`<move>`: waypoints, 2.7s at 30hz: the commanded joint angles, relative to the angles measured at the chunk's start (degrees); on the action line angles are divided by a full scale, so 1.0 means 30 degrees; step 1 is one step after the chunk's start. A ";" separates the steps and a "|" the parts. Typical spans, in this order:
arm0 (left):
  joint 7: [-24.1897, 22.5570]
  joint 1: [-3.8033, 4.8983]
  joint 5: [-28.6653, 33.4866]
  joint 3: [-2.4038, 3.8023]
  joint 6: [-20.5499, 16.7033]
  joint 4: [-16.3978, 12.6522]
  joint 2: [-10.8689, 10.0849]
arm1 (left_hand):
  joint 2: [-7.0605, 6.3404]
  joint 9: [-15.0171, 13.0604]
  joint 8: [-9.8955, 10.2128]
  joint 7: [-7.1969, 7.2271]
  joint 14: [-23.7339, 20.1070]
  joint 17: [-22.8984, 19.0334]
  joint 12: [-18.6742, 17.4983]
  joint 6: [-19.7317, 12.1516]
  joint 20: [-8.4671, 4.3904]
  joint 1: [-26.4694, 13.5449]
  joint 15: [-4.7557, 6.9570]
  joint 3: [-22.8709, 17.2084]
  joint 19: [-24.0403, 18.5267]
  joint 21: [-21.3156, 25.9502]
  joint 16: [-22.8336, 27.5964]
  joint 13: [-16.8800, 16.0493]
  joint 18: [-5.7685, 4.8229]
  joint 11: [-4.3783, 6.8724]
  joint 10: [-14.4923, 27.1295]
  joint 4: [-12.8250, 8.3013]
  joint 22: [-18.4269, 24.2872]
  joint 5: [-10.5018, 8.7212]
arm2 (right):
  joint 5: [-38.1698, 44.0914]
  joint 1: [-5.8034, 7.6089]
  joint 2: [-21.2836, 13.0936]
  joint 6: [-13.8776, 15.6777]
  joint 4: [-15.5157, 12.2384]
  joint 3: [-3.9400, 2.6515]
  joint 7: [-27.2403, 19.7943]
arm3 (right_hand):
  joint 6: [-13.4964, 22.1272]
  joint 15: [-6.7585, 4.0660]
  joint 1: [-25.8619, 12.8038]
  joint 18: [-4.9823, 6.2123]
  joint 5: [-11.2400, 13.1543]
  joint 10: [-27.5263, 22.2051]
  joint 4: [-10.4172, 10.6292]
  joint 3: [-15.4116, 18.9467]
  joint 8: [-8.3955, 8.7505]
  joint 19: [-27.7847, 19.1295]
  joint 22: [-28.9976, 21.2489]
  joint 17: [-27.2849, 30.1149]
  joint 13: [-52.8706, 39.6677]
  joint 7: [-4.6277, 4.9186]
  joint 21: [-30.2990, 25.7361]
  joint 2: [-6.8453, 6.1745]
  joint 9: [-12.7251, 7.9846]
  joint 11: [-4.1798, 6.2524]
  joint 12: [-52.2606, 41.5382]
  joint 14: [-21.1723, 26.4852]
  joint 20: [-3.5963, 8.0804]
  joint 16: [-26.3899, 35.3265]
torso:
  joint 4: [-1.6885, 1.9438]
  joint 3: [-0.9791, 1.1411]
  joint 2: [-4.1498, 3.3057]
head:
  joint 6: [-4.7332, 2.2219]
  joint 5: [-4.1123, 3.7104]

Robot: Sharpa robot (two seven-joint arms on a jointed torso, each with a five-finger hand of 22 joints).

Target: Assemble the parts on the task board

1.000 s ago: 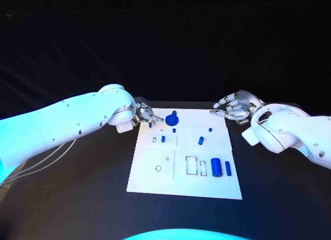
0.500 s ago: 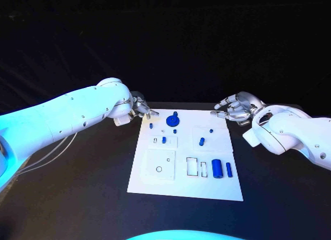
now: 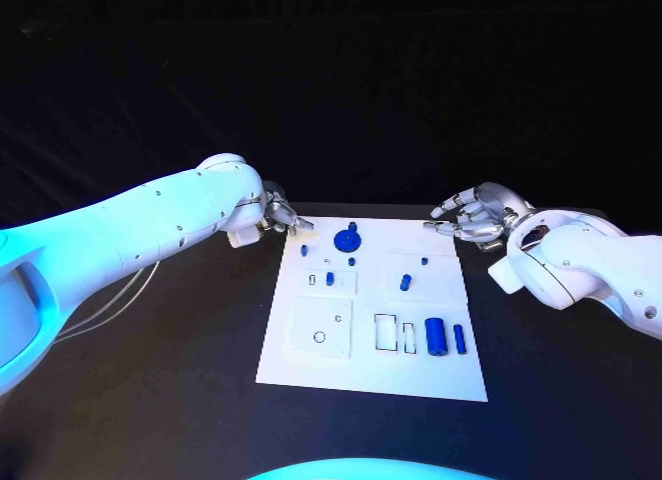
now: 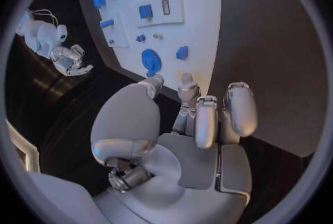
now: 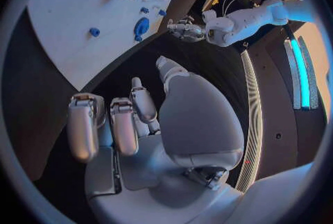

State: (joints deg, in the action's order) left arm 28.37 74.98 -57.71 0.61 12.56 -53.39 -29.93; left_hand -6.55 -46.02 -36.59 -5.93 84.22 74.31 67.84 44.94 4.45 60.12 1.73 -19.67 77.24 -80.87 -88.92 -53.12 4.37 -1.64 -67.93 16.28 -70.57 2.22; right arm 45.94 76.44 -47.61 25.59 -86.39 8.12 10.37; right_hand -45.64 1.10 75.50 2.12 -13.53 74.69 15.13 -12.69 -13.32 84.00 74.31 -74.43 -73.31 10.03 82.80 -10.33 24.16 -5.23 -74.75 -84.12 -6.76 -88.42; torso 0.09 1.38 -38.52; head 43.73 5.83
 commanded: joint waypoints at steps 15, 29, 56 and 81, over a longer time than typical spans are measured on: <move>-0.0483 -0.0476 0.0120 -0.0289 0.0128 0.1134 0.0650 | -0.0082 0.0244 0.0402 -0.0068 0.1467 0.4240 -0.0206 0.0019 0.0079 0.0130 -0.0095 0.1011 -0.0198 0.0255 0.0226 0.0326 0.0073 -0.0122 0.0590 0.0133 0.0411 0.0211 | 0.0049 -0.0010 -0.0050 0.0063 -0.0141 -0.0006 -0.0129 | 0.0122 -0.0138 0.0295 -0.0067 -0.0053 -0.0470 0.0349 0.0078 -0.0452 0.0827 0.3536 -0.3545 0.0108 -0.0009 -0.0211 0.0043 0.0039 0.0029 0.0287 -0.1514 0.0087 0.0307 | 0.0011 0.0004 -0.0008 | 0.0191 -0.0051; -0.0650 -0.0573 0.0301 -0.0518 0.0764 0.1227 0.0746 | -0.0059 0.0319 0.0468 -0.0083 0.1454 0.4221 -0.0246 0.0027 0.0100 0.0225 -0.0116 0.1052 -0.0247 0.0291 0.0237 0.0402 0.0085 -0.0140 0.0689 0.0096 0.0467 0.0210 | 0.0052 -0.0010 -0.0034 0.0045 -0.0129 -0.0006 -0.0130 | 0.0159 -0.0142 0.0297 -0.0058 -0.0068 -0.0469 0.0356 0.0052 -0.0523 0.0813 0.3508 -0.3512 0.0117 -0.0012 -0.0258 0.0058 0.0038 0.0033 0.0284 -0.1506 0.0091 0.0330 | 0.0016 0.0006 0.0024 | 0.0270 -0.0009; -0.0752 -0.0597 0.0594 -0.0549 0.0695 0.1160 0.0823 | 0.0379 0.0610 0.0496 -0.0024 0.1466 0.4269 0.0008 0.0499 0.0151 0.1241 -0.0112 0.0989 -0.0217 0.0262 0.0195 0.0209 0.0071 -0.0103 0.0632 0.0013 0.0353 0.0213 | 0.0052 -0.0010 0.0025 -0.0006 -0.0077 -0.0006 -0.0108 | 0.0159 -0.0142 0.0297 -0.0058 -0.0068 -0.0469 0.0356 0.0052 -0.0523 0.0813 0.3508 -0.3512 0.0117 -0.0012 -0.0258 0.0058 0.0038 0.0033 0.0284 -0.1506 0.0091 0.0330 | 0.0016 0.0017 0.0023 | 0.0328 -0.0022; -0.0971 -0.0598 0.1125 -0.0562 0.1417 0.1170 0.0796 | 0.1375 0.0633 -0.0152 0.0461 0.1505 0.4356 0.0071 0.1036 -0.0135 0.4591 0.0240 -0.1123 -0.0196 0.0253 0.0127 0.0277 0.0057 0.0326 0.0578 -0.0971 0.0235 0.0213 | 0.0051 -0.0014 0.0086 -0.0065 -0.0007 -0.0006 -0.0098 | 0.0169 -0.0147 0.0310 -0.0059 -0.0078 -0.0436 0.0349 0.0027 -0.0583 0.0817 0.3509 -0.3509 0.0094 -0.0018 -0.0261 0.0066 0.0040 0.0039 0.0252 -0.1506 0.0095 0.0334 | 0.0010 0.0015 0.0010 | 0.0403 -0.0024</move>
State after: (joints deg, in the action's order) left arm 25.65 73.23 -54.50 -1.05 16.61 -49.81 -27.62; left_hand -2.74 -44.30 -35.97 -4.78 84.14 74.31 67.85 46.92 4.70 72.59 1.84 -19.40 76.96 -80.86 -88.92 -52.52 4.37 -0.91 -66.45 13.91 -69.64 2.22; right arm 45.99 76.43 -47.40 25.55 -86.40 8.12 10.17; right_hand -45.55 1.10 75.50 2.12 -13.53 74.69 15.13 -12.69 -13.98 84.00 74.31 -74.43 -73.29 10.10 82.80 -10.33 24.16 -5.23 -74.75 -84.12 -6.76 -88.41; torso 0.14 1.40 -38.49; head 44.93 5.75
